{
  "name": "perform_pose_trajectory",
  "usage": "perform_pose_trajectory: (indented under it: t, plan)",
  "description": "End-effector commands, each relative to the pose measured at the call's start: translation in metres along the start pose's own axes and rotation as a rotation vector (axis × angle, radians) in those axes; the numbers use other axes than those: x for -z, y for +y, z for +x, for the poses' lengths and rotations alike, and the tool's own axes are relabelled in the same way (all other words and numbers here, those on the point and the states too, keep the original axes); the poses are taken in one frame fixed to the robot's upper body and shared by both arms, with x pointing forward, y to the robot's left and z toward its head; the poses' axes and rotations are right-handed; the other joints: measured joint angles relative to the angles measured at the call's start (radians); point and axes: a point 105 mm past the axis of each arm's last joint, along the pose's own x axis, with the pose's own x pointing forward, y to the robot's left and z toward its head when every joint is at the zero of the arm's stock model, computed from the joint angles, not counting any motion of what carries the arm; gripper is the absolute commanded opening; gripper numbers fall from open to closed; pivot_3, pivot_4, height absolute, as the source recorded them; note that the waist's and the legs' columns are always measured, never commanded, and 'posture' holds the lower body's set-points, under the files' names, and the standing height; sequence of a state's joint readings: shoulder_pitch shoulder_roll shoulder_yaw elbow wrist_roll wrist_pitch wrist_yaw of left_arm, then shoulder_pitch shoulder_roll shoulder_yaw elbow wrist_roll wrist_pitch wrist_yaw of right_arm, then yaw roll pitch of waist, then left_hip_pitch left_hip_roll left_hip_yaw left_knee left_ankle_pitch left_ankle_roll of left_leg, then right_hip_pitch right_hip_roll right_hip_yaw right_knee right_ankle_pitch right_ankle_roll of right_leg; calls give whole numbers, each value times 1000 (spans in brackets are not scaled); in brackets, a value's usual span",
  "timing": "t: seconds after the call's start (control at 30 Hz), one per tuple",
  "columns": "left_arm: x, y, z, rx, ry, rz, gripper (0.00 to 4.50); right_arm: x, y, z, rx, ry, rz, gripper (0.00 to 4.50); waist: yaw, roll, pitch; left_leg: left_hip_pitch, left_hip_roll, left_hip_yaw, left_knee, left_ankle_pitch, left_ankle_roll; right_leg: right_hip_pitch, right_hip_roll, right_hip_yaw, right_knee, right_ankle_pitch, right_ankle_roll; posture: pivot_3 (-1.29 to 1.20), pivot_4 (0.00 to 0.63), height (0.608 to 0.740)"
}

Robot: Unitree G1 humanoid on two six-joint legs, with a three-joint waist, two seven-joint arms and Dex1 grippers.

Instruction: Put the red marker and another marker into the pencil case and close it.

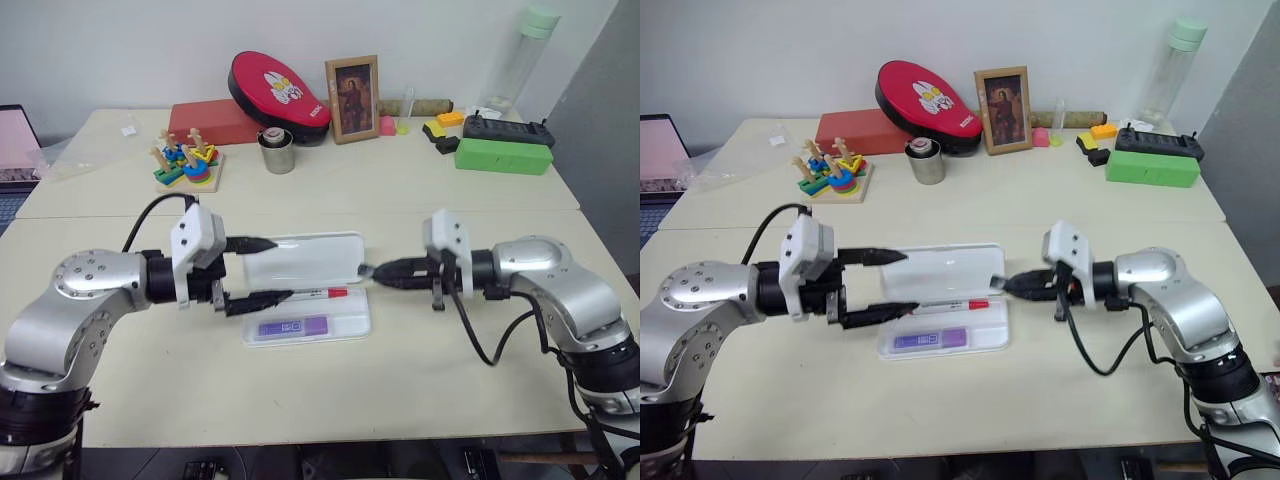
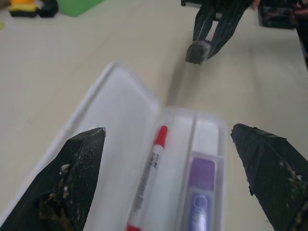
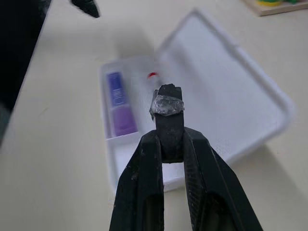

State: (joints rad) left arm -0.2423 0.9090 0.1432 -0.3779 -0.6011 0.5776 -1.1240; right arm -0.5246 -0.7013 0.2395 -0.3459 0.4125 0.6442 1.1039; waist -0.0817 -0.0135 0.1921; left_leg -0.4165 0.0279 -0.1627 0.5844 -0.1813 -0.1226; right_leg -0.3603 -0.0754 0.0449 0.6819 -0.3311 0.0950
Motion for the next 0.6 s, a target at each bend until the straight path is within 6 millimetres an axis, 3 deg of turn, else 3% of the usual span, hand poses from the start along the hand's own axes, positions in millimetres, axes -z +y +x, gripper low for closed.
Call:
perform_pose_trajectory:
  t: [0.03,0.3,0.53,0.6]
  plan:
    - [-7,-9,-2,39,2,51,4500,7,11,15,-39,52,-47,245,2,0,0,0,0,0,0,0,0,0,0,0,0,0,0,0,150,740]
    - [-6,-13,1,55,6,43,4500,33,18,36,-57,149,-35,245,9,0,0,0,0,0,1,0,0,0,0,0,0,0,0,0,150,740]
    - [-6,-18,3,64,4,34,4500,38,11,40,-19,156,-32,245,9,0,0,0,0,0,1,0,0,0,0,0,0,0,0,0,150,740]
    - [-6,-19,4,67,5,31,4500,38,10,40,-17,158,-33,974,9,0,0,0,0,0,1,0,0,0,0,0,0,0,0,0,150,740]
